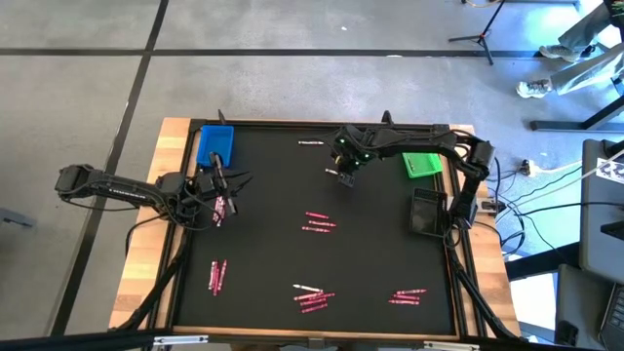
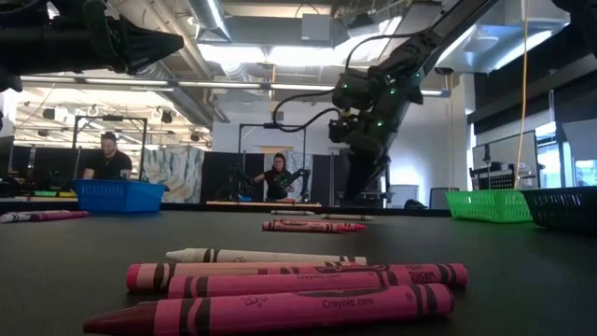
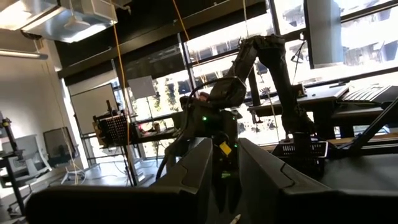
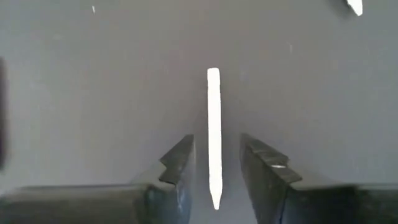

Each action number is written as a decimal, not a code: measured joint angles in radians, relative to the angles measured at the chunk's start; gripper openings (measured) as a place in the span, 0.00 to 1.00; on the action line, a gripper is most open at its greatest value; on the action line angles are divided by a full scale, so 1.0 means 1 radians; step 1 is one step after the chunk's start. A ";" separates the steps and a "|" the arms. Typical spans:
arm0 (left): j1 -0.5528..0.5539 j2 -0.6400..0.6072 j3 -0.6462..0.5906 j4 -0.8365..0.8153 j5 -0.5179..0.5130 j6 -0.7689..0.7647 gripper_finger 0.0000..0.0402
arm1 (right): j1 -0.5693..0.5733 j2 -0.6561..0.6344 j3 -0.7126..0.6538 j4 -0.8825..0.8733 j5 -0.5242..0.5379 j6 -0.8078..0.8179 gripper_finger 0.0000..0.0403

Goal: Sort crayons
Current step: Put the white crayon into the green bin

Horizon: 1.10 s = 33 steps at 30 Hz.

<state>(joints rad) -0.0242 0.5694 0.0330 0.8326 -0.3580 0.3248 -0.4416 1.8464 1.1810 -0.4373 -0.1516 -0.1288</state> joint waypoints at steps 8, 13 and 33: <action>0.000 0.000 0.000 0.000 0.000 0.000 0.18 | 0.032 0.087 0.000 0.043 0.091 0.005 0.33; 0.000 0.000 0.000 0.000 0.001 -0.002 0.18 | 0.031 0.099 0.003 0.032 0.073 -0.006 0.32; 0.000 0.000 0.000 0.008 0.005 -0.002 0.18 | 0.030 0.049 0.010 -0.064 0.072 -0.011 0.05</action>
<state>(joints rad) -0.0242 0.5694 0.0332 0.8402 -0.3534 0.3225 -0.4118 1.8952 1.1915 -0.5017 -0.0795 -0.1394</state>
